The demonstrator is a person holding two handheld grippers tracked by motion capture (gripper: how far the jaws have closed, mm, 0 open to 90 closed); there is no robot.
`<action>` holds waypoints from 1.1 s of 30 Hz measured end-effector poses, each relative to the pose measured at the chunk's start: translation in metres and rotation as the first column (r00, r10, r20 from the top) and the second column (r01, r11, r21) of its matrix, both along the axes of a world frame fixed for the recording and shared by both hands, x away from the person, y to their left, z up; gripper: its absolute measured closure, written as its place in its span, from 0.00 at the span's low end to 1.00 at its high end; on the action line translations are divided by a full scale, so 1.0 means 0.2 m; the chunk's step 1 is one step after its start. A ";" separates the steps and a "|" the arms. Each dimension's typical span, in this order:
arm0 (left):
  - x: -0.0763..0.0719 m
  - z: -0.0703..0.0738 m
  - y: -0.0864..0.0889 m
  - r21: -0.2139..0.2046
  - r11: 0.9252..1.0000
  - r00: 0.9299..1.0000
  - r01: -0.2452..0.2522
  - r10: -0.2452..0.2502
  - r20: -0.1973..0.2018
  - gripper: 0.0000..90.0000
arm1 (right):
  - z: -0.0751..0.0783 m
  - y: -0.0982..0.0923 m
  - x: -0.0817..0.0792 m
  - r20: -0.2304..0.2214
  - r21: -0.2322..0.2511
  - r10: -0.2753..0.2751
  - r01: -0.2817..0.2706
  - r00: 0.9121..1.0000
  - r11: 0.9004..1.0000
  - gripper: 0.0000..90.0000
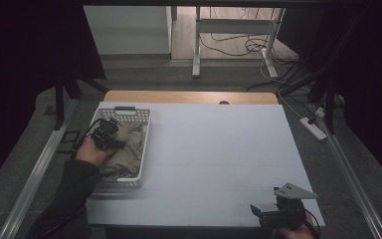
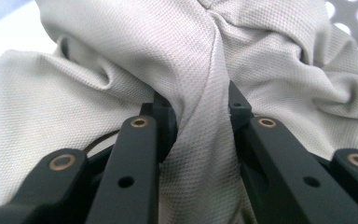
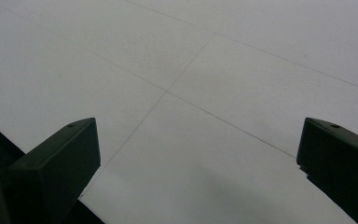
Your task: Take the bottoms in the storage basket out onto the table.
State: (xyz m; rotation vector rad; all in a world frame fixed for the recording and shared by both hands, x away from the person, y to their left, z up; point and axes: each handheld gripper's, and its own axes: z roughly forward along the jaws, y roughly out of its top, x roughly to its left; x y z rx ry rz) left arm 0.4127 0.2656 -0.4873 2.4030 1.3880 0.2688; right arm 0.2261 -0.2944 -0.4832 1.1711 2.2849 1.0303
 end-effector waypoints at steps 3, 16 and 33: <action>-0.01 0.02 0.01 -0.028 1.000 1.000 0.002 -0.002 0.013 0.80 | 0.00 0.00 0.00 0.000 0.000 0.000 0.000 1.000 1.000 0.00; -0.05 -0.04 -0.10 -0.233 0.952 0.959 0.199 -0.237 -0.153 0.14 | 0.00 0.00 0.00 0.000 -0.002 0.001 -0.001 1.000 1.000 0.00; -0.06 -0.12 -0.10 -0.018 0.970 0.961 0.242 -0.242 -0.132 0.56 | 0.00 0.00 0.00 0.003 -0.004 0.001 -0.001 1.000 1.000 0.00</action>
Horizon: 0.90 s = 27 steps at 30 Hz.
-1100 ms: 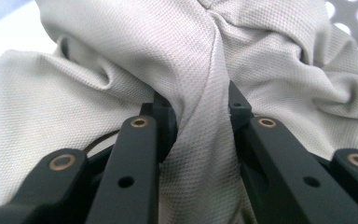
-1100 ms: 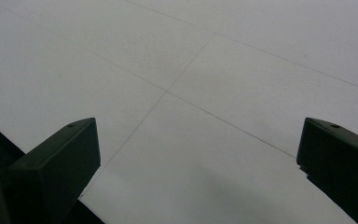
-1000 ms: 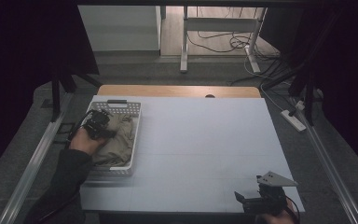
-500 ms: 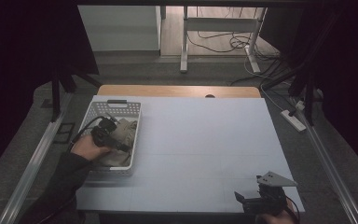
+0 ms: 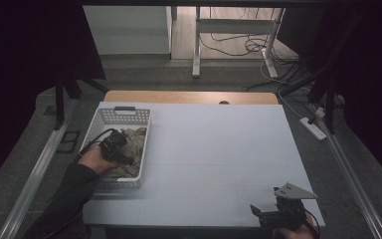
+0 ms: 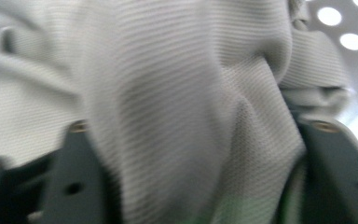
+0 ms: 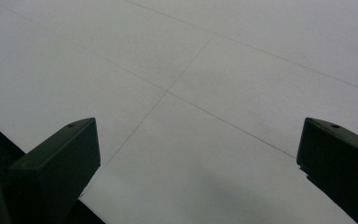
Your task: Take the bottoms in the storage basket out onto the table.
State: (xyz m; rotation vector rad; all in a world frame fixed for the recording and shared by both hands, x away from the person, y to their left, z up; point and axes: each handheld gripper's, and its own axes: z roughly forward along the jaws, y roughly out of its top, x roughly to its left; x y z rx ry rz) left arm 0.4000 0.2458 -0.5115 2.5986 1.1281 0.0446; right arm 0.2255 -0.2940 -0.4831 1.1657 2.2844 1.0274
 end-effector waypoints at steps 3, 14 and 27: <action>0.01 0.00 0.02 -0.027 1.000 1.000 -0.014 0.014 -0.017 0.67 | 0.00 0.00 0.00 -0.001 0.002 0.000 0.000 1.000 1.000 0.00; -0.01 0.05 0.03 -0.063 0.998 0.999 -0.029 0.031 0.025 0.71 | 0.00 0.00 0.00 -0.002 0.010 -0.001 0.001 1.000 1.000 0.00; -0.07 0.26 0.12 -0.222 0.971 0.984 -0.088 0.119 0.132 0.71 | 0.00 0.00 0.00 0.001 0.007 -0.002 0.002 1.000 1.000 0.00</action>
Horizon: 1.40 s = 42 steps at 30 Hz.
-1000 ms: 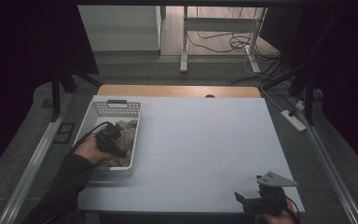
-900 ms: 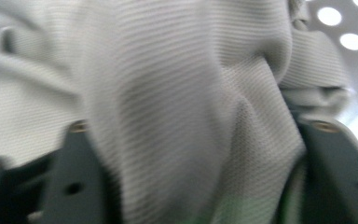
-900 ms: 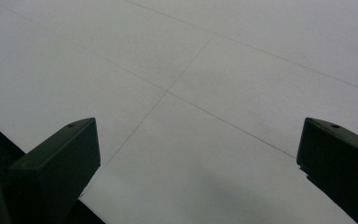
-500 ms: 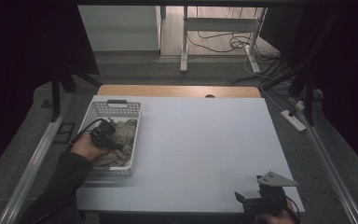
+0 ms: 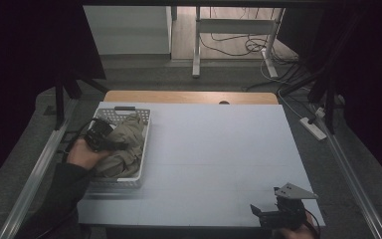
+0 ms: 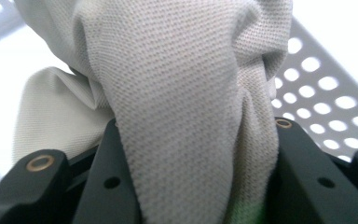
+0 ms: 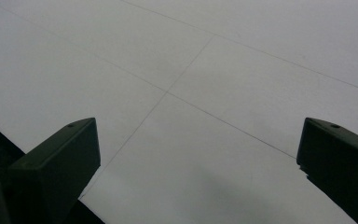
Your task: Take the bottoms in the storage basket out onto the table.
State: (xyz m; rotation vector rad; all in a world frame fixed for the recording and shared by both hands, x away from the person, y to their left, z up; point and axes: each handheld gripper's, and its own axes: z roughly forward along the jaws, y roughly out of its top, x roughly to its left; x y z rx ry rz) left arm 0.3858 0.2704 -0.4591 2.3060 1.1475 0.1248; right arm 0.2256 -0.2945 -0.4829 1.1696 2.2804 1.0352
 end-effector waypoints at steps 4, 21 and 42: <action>-0.01 0.09 0.02 -0.031 0.999 1.000 -0.007 0.007 0.027 0.71 | 0.00 0.00 0.00 0.000 0.001 -0.001 0.001 1.000 1.000 0.00; -0.02 0.30 0.05 -0.068 0.998 0.997 -0.011 0.017 0.081 0.71 | 0.00 0.00 0.00 0.003 0.002 -0.003 0.003 1.000 1.000 0.00; -0.02 0.51 -0.04 -0.071 0.997 0.989 0.027 -0.017 0.146 0.71 | 0.00 -0.01 0.00 0.004 0.007 -0.003 0.003 1.000 1.000 0.00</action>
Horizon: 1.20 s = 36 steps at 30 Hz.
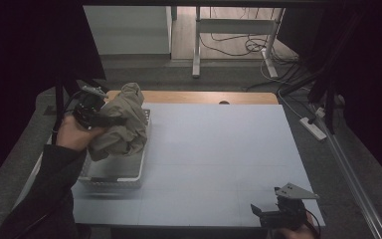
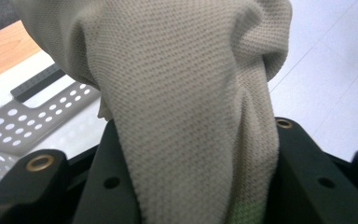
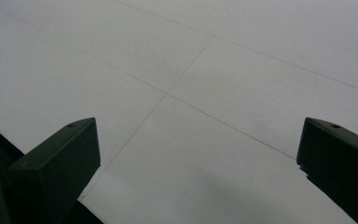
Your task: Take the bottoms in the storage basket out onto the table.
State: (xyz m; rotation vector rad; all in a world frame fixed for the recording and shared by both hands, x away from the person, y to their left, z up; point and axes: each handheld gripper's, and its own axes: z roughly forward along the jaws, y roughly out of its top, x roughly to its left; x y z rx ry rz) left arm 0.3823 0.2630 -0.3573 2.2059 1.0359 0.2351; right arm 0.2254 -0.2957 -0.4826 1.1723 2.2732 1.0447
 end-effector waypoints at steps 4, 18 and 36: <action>0.00 0.03 -0.02 -0.008 1.000 1.000 0.011 -0.010 0.009 0.71 | 0.00 0.00 0.00 0.000 0.002 0.001 -0.001 1.000 1.000 0.00; 0.02 0.11 -0.15 -0.023 0.998 0.998 0.062 -0.061 0.026 0.71 | 0.00 0.00 0.00 0.001 0.002 0.004 -0.004 1.000 1.000 0.00; 0.05 0.19 -0.31 -0.026 0.992 0.991 0.123 -0.122 0.050 0.71 | 0.00 0.00 0.00 0.001 0.000 0.008 -0.008 1.000 1.000 0.00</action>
